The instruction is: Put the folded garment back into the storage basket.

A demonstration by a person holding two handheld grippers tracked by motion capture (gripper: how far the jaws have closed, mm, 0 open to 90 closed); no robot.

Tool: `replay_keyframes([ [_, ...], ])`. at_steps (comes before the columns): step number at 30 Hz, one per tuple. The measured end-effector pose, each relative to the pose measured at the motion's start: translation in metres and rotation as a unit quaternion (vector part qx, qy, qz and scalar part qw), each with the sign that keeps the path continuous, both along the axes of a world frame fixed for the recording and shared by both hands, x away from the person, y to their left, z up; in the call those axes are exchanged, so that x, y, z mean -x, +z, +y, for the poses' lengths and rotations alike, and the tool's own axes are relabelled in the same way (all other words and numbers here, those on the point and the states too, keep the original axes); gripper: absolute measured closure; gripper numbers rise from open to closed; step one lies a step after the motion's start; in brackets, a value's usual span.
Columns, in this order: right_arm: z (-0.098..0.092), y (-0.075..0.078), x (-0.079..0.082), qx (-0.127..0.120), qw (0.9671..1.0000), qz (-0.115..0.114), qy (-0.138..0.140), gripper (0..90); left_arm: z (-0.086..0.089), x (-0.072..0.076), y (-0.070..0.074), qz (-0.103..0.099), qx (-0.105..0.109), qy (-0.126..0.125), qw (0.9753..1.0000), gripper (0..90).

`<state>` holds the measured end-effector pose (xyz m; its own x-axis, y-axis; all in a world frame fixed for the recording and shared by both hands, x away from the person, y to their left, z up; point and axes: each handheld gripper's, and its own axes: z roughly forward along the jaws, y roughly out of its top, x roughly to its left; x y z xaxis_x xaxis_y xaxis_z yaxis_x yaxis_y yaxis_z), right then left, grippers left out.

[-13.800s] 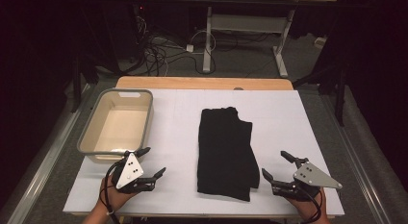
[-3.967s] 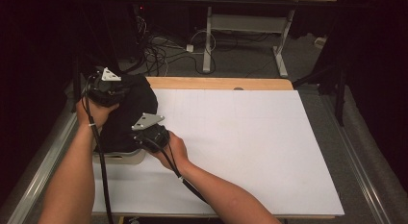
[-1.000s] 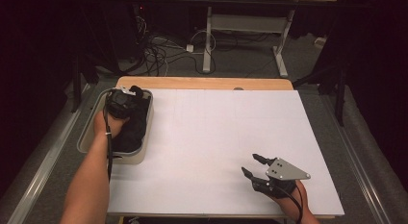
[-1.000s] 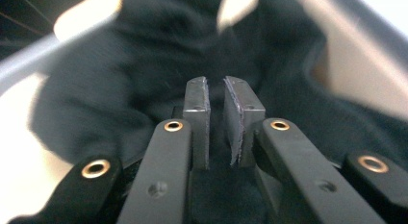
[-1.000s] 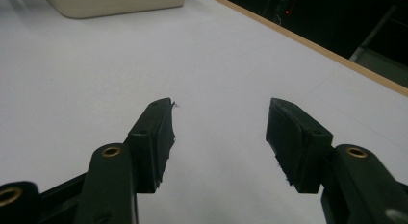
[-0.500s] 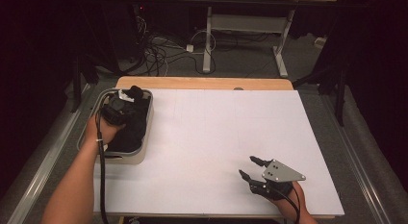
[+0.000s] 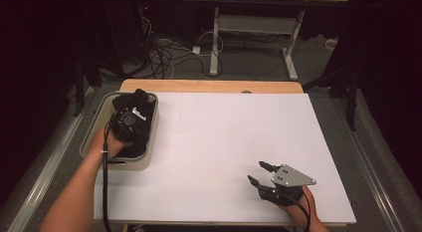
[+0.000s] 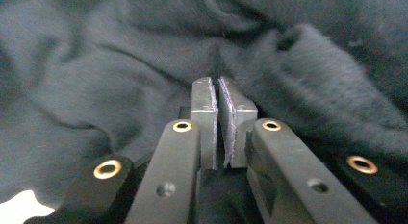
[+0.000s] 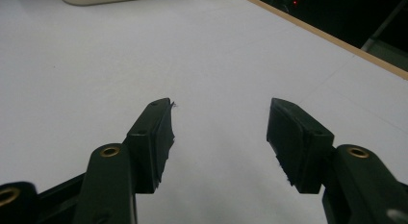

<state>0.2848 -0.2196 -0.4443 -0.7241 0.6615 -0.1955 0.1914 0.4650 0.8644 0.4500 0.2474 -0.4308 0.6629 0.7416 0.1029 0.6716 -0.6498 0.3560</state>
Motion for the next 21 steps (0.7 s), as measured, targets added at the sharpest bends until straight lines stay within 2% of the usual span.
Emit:
replay_keyframes([
  [3, -0.0005, -0.0005, -0.0005, 0.000, 1.0000, 0.001, -0.001, 42.5, -0.0023, -0.0011, -0.0033, 0.010, -0.008, -0.002, 0.9999, 83.1],
  [4, -0.0006, -0.0007, -0.0007, -0.001, 1.0000, 0.002, -0.001, 42.5, -0.0033, -0.0014, -0.0051, 0.020, -0.013, -0.009, 0.9997, 87.1],
  [5, -0.0009, -0.0010, -0.0009, 0.000, 1.0000, 0.001, -0.001, 42.4, -0.0044, -0.0015, -0.0071, 0.024, -0.015, -0.011, 0.9996, 87.1],
  [15, -0.0032, 0.0004, 0.0008, 0.002, 1.0000, -0.006, -0.002, 42.3, -0.0033, -0.0025, -0.0081, 0.030, -0.010, -0.008, 0.9995, 87.2],
  [18, -0.0042, 0.0011, 0.0010, 0.000, 1.0000, -0.007, -0.003, 42.3, -0.0021, -0.0016, -0.0044, 0.010, -0.005, -0.001, 0.9999, 87.0],
  [20, -0.0044, 0.0015, 0.0010, -0.001, 1.0000, -0.008, -0.005, 42.3, 0.0009, -0.0010, -0.0008, 0.000, 0.012, 0.006, 0.9999, 87.0],
  [21, -0.0046, 0.0017, 0.0010, -0.002, 1.0000, -0.008, -0.004, 42.3, 0.0022, -0.0010, 0.0008, -0.006, 0.012, 0.009, 0.9999, 87.0],
])
